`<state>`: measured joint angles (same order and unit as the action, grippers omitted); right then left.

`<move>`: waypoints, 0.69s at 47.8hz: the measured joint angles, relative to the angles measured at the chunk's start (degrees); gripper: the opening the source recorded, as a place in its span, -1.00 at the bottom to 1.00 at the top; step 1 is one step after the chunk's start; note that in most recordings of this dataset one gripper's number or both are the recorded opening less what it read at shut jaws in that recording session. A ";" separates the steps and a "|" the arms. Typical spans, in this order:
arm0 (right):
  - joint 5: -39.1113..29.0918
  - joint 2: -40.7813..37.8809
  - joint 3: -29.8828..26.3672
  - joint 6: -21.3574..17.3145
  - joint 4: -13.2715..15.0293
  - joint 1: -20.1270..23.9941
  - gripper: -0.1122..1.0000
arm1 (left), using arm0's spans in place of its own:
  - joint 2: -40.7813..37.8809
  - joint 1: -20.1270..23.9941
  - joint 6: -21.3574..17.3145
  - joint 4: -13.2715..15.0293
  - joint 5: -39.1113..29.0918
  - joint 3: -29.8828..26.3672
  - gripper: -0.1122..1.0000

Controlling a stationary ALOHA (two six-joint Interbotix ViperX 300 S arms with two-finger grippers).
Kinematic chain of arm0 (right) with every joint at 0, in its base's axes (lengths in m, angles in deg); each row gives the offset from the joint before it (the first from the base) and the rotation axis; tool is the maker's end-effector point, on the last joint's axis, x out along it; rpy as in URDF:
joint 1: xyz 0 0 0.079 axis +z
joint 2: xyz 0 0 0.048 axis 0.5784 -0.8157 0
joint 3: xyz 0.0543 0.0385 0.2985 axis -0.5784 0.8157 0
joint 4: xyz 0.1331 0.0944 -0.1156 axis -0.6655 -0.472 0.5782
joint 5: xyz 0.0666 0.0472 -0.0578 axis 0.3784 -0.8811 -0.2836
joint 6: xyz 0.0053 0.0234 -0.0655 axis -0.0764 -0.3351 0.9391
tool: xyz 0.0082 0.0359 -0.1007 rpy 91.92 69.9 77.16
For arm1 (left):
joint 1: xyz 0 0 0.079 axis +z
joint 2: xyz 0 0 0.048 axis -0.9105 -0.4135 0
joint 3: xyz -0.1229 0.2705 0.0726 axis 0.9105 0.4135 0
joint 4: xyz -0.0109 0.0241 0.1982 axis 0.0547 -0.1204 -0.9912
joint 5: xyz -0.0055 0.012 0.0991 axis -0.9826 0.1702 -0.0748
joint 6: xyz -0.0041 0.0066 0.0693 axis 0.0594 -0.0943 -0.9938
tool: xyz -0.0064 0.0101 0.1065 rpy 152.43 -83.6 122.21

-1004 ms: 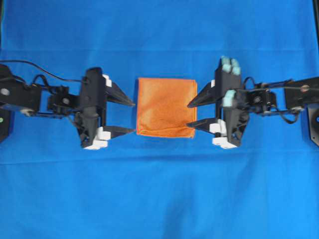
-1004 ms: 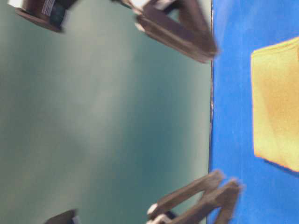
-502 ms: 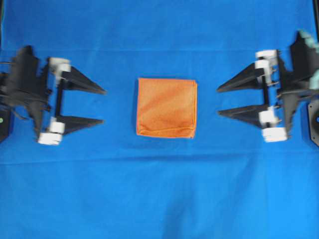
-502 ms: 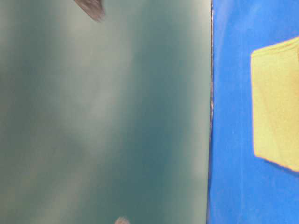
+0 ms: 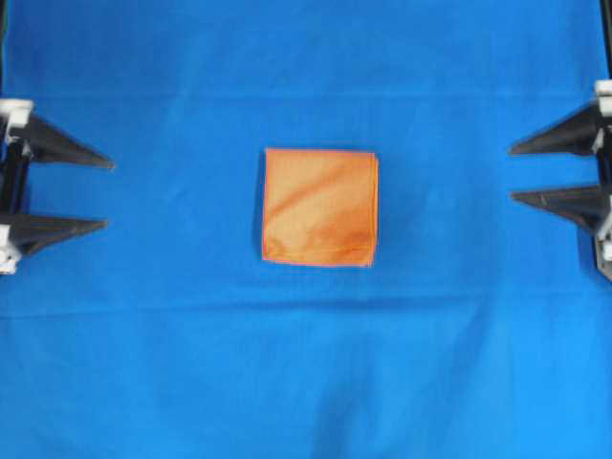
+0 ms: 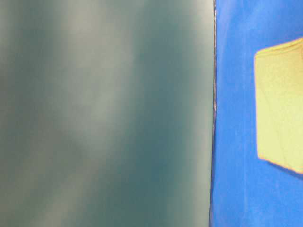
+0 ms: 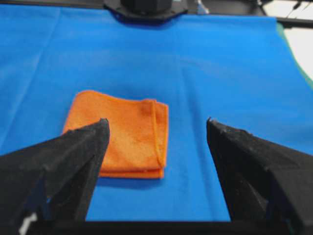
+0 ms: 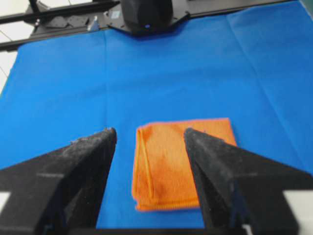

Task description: Fold a vertical towel.

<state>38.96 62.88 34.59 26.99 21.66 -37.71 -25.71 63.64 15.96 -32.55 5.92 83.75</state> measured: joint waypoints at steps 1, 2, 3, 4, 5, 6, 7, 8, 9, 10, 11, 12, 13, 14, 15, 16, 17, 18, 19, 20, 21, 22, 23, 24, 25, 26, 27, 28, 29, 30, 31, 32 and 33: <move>0.09 0.44 0.70 -0.09 0.00 0.09 0.31 | 0.88 0.00 0.00 0.00 -0.26 0.44 0.55; 0.18 0.79 1.41 -0.09 0.00 0.00 0.31 | 1.67 0.00 0.18 0.00 -0.53 0.97 0.54; 0.35 1.14 2.20 0.00 0.00 0.00 0.31 | 2.55 0.00 0.26 0.00 -0.88 1.49 0.53; 0.53 1.41 2.90 -0.09 0.00 0.00 0.31 | 3.34 0.00 0.35 0.00 -1.05 2.02 0.53; 0.70 1.58 3.52 -0.09 0.00 0.00 0.31 | 4.04 0.00 0.44 0.00 -1.41 2.46 0.52; 0.97 1.76 4.39 -0.18 0.00 0.00 0.31 | 4.57 0.00 0.62 0.00 -1.58 2.90 0.52; 1.23 1.85 4.92 -0.18 -0.09 0.09 0.31 | 5.36 0.00 0.79 0.09 -1.93 3.52 0.51; 1.49 1.85 5.54 -0.18 -0.18 0.00 0.31 | 5.80 0.00 0.88 0.00 -2.20 3.96 0.52; 2.02 1.93 6.15 -0.18 -0.26 0.00 0.31 | 6.24 0.00 1.05 0.00 -2.29 4.39 0.51; 2.46 1.93 6.68 -0.18 -0.26 0.09 0.31 | 6.59 0.00 1.14 0.00 -2.37 4.92 0.51; 2.90 1.93 7.21 -0.18 -0.35 0.09 0.31 | 6.94 0.00 1.23 0.00 -2.46 5.27 0.51; 3.34 1.93 7.65 -0.18 -0.44 0.00 0.31 | 7.29 -0.09 1.32 0.00 -2.46 5.54 0.51; 3.69 1.93 8.00 -0.18 -0.44 0.09 0.31 | 7.56 0.00 1.32 0.00 -2.46 5.80 0.51; 4.04 1.93 8.26 -0.18 -0.53 0.00 0.31 | 7.65 0.00 1.32 0.00 -2.46 6.06 0.51; 4.31 1.93 8.35 -0.18 -0.62 0.00 0.31 | 7.82 0.00 1.32 0.09 -2.46 6.24 0.51; 4.66 1.93 8.53 -0.18 -0.62 0.00 0.31 | 7.91 -0.09 1.32 0.00 -2.46 6.42 0.51; 4.83 1.93 8.70 -0.18 -0.70 0.09 0.31 | 7.91 0.00 1.32 0.00 -2.46 6.59 0.51; 5.01 1.93 8.88 -0.18 -0.79 0.00 0.31 | 7.91 0.00 1.32 0.09 -2.46 6.59 0.51; 5.10 2.02 8.88 -0.18 -0.88 0.00 0.31 | 7.91 0.00 1.32 0.00 -2.46 6.59 0.51; 5.10 2.02 8.88 -0.18 -0.88 0.00 0.31 | 7.91 -0.09 1.32 0.09 -2.46 6.59 0.51; 5.19 2.02 8.88 -0.18 -0.88 0.00 0.31 | 8.00 0.00 1.32 0.00 -2.46 6.59 0.51; 5.27 2.02 8.88 -0.18 -0.88 0.00 0.31 | 8.09 0.00 1.32 0.00 -2.46 6.59 0.51; 5.27 2.02 8.88 -0.18 -0.88 0.00 0.31 | 8.09 -0.09 1.32 0.00 -2.46 6.59 0.51; 5.27 2.02 8.88 -0.18 -0.88 0.00 0.31 | 8.09 -0.09 1.32 0.00 -2.46 6.59 0.51; 5.27 2.02 8.88 -0.18 -0.88 0.00 0.31 | 8.09 0.00 1.32 0.00 -2.46 6.59 0.51; 5.27 2.02 8.88 -0.18 -0.88 0.00 0.31 | 8.09 0.00 1.32 0.00 -2.46 6.59 0.51; 5.27 2.02 8.88 -0.18 -0.88 0.00 0.31 | 8.09 0.00 1.23 0.00 -2.46 6.59 0.51; 5.27 2.02 8.88 -0.18 -0.97 0.00 0.31 | 8.17 0.00 1.23 0.00 -2.46 6.59 0.51; 5.27 2.02 8.88 -0.18 -0.97 0.00 0.31 | 8.09 0.00 1.32 0.00 -2.46 6.59 0.51; 5.27 2.02 8.88 -0.18 -0.88 0.00 0.31 | 8.17 0.00 1.32 0.00 -2.46 6.59 0.51; 5.27 2.02 8.88 -0.18 -0.88 0.00 0.31 | 8.17 0.00 1.23 0.00 -2.46 6.59 0.51; 5.27 2.02 8.88 -0.18 -0.97 0.00 0.31 | 8.17 0.00 1.32 0.00 -2.55 6.59 0.51; 5.27 2.02 8.88 -0.18 -0.97 0.09 0.31 | 8.09 0.00 1.23 0.00 -2.55 6.59 0.51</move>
<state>44.23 64.90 43.46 26.81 20.69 -37.63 -17.63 63.64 17.19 -32.55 3.37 90.34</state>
